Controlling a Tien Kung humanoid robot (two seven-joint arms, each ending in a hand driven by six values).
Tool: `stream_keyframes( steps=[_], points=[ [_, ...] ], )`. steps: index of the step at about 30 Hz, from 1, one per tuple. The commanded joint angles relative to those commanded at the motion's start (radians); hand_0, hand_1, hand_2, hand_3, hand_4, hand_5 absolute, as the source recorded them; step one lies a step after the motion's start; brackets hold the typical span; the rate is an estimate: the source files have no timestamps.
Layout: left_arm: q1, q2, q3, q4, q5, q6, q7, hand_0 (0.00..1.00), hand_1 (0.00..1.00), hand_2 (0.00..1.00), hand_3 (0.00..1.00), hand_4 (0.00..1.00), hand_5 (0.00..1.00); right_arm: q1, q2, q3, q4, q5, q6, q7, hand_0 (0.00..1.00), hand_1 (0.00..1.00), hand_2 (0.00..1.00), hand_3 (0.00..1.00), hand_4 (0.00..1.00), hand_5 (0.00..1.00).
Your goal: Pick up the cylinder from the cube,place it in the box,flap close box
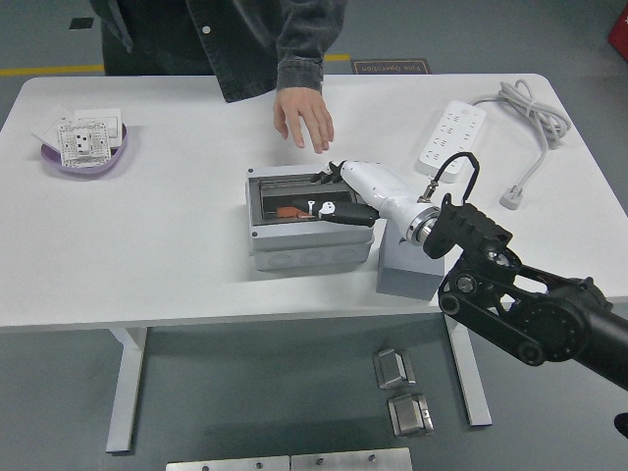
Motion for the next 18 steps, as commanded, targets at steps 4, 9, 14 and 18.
stream_keyframes(
  steps=[4, 9, 14, 18],
  points=[
    [0.005, 0.001, -0.026, 0.0, 0.025, -0.003, 0.006, 0.721, 0.732, 0.708, 0.859, 0.558, 0.121, -0.081, -0.021, 0.116, 0.046, 0.01, -0.029, 0.026, 0.803, 0.719, 0.723, 0.749, 0.924, 0.998],
    [0.016, 0.003, -0.07, 0.0, 0.071, -0.008, 0.014, 0.721, 0.732, 0.706, 0.859, 0.557, 0.118, -0.204, -0.022, 0.293, 0.121, 0.076, -0.084, 0.1, 0.801, 0.719, 0.724, 0.745, 0.922, 0.998],
    [0.025, 0.005, -0.094, 0.0, 0.093, -0.011, 0.014, 0.719, 0.732, 0.706, 0.859, 0.556, 0.117, -0.336, 0.01, 0.468, 0.141, 0.205, -0.131, 0.219, 0.797, 0.708, 0.717, 0.742, 0.918, 0.998],
    [0.031, 0.002, -0.116, 0.0, 0.114, -0.014, 0.013, 0.719, 0.732, 0.708, 0.859, 0.556, 0.116, -0.43, 0.047, 0.579, 0.11, 0.348, -0.116, 0.347, 0.783, 0.702, 0.715, 0.731, 0.906, 0.998]
  ],
)
